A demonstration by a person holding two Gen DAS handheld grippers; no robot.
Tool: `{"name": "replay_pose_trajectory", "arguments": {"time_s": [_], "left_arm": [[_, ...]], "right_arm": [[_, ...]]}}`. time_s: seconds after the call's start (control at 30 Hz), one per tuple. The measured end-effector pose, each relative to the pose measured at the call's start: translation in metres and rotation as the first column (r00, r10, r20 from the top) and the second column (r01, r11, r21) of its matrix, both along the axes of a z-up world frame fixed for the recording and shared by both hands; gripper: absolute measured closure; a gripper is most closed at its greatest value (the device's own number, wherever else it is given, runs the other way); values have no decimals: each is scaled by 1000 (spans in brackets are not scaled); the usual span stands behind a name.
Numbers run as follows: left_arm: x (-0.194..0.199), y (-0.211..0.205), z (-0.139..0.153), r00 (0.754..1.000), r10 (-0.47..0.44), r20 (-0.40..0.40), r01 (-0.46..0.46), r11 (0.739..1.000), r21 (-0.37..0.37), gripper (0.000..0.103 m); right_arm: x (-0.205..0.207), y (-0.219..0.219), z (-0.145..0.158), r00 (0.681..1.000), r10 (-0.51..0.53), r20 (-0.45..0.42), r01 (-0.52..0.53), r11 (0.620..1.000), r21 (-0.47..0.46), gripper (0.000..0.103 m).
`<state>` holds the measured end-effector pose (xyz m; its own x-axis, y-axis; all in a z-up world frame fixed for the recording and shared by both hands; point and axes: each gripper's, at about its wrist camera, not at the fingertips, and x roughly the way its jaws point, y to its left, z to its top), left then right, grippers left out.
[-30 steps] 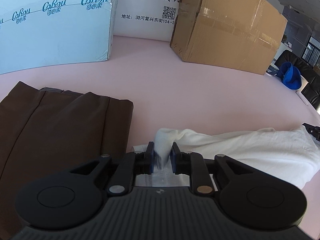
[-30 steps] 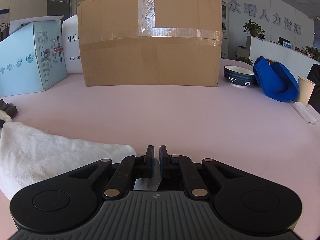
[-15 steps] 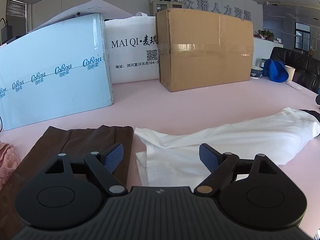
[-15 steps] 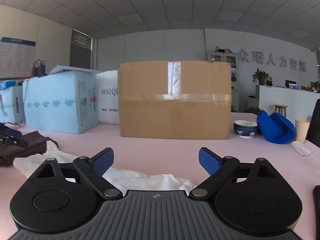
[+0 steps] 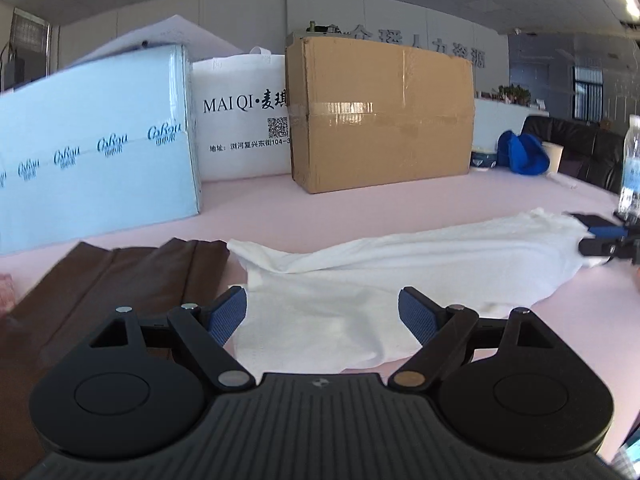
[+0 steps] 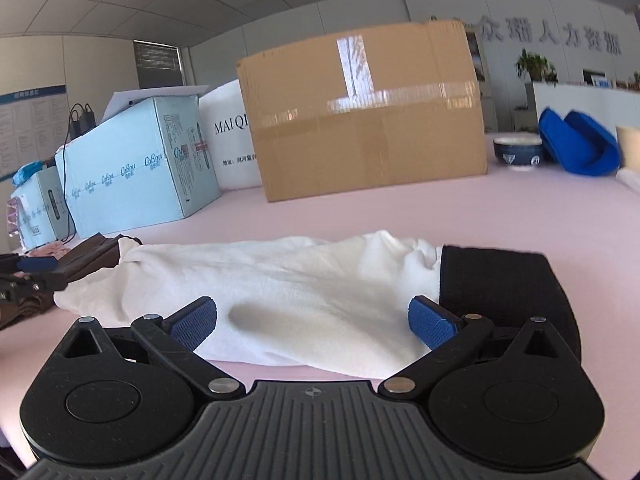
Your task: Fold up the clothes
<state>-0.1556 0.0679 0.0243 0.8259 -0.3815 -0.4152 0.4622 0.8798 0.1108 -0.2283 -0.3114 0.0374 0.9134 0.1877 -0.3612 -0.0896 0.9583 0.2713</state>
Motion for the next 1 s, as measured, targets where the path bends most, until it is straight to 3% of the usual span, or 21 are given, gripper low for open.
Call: {"name": "replay_pose_trajectory", "arguments": {"time_s": [0.1, 0.17, 0.3, 0.33, 0.5, 0.6, 0.63, 0.77, 0.87, 0.93, 1.0], "left_arm": [[8, 7, -6, 998, 22, -64, -24, 999, -32, 22], [16, 20, -6, 992, 9, -129, -26, 991, -130, 23], [27, 32, -10, 981, 11, -195, -50, 980, -194, 54], [29, 34, -12, 977, 27, -210, -68, 979, -191, 56], [29, 42, -11, 977, 50, -207, -91, 977, -194, 55], [31, 47, -7, 979, 49, -198, -89, 976, -201, 34], [35, 50, -6, 975, 32, -222, -80, 974, -210, 30], [48, 50, -9, 946, -42, -321, -29, 977, -213, 33], [47, 45, -12, 942, -52, -330, -18, 978, -207, 56], [45, 46, -11, 945, -41, -325, -32, 976, -217, 78], [43, 47, -9, 948, -38, -317, -39, 972, -230, 87]], "right_arm": [[-4, -6, -1, 1000, 4, 21, -5, 998, 58, 0], [-7, -7, -2, 999, 7, 32, -9, 997, 79, 0], [-8, -9, 0, 999, 13, 41, -17, 995, 103, 0], [-8, -9, 0, 999, 13, 42, -17, 994, 104, 0], [-9, -10, 1, 999, 16, 45, -21, 994, 111, 0], [-8, -10, 1, 999, 17, 43, -22, 994, 110, 0], [-8, -10, 1, 999, 17, 42, -21, 994, 109, 0], [-9, -10, 1, 999, 17, 43, -21, 994, 111, 0], [-9, -12, 1, 999, 17, 47, -23, 992, 122, 0], [-9, -12, 1, 999, 17, 48, -23, 992, 125, 0], [-9, -12, 1, 999, 17, 49, -22, 992, 124, 0]]}}
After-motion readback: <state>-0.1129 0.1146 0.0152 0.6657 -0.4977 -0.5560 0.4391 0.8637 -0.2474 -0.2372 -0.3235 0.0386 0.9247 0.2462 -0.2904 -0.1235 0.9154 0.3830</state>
